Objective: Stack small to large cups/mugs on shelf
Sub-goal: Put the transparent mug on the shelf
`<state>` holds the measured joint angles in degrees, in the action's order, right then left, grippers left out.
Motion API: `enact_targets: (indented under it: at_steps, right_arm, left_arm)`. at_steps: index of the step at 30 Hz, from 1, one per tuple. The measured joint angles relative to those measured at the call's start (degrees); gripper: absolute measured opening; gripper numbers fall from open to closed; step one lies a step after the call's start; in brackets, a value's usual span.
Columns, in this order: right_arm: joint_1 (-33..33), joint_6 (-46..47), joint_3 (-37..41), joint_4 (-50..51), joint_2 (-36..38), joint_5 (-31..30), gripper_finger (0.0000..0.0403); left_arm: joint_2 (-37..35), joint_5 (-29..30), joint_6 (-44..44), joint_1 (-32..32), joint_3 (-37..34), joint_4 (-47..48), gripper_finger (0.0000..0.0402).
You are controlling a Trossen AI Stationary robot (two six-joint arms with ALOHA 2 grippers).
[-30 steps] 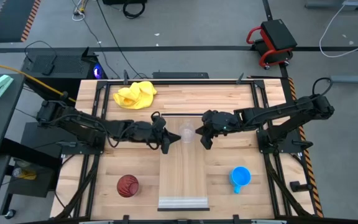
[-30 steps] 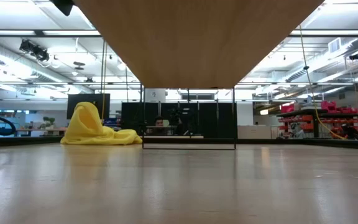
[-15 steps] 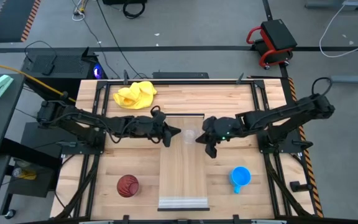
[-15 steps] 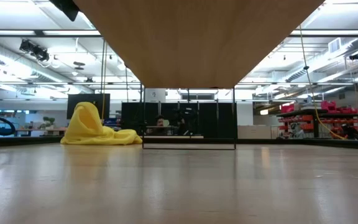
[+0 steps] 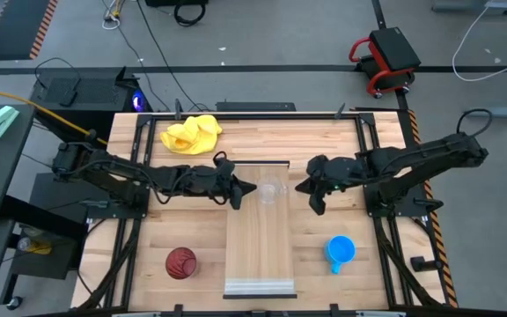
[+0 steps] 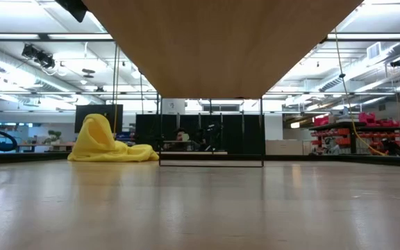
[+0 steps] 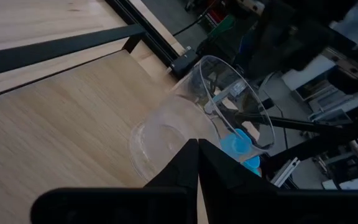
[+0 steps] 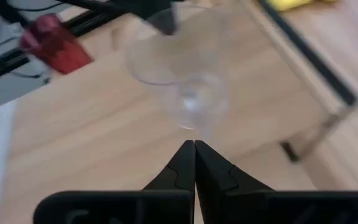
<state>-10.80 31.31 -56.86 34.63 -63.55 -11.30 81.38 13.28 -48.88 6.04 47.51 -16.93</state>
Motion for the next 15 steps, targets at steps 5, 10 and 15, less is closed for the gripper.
enact_targets:
  at_steps: [5, 10, 15]
  right_arm:
    - [0.28, 1.3, -0.03, 0.77, -1.62, -0.92, 0.0009]
    - [0.28, 0.5, -0.03, -0.77, -6.64, -0.87, 0.0008]
    - [0.28, 0.0, -0.03, -3.25, -9.02, -0.53, 0.0008]
  left_arm:
    - [0.0, 0.0, -0.27, -0.02, 0.0, 0.01, 0.0016]
    - [-0.02, -0.05, -0.38, 0.0, 0.0, 0.02, 0.0013]
    - [-0.07, -0.02, -0.5, -0.02, 0.0, 0.08, 0.0021]
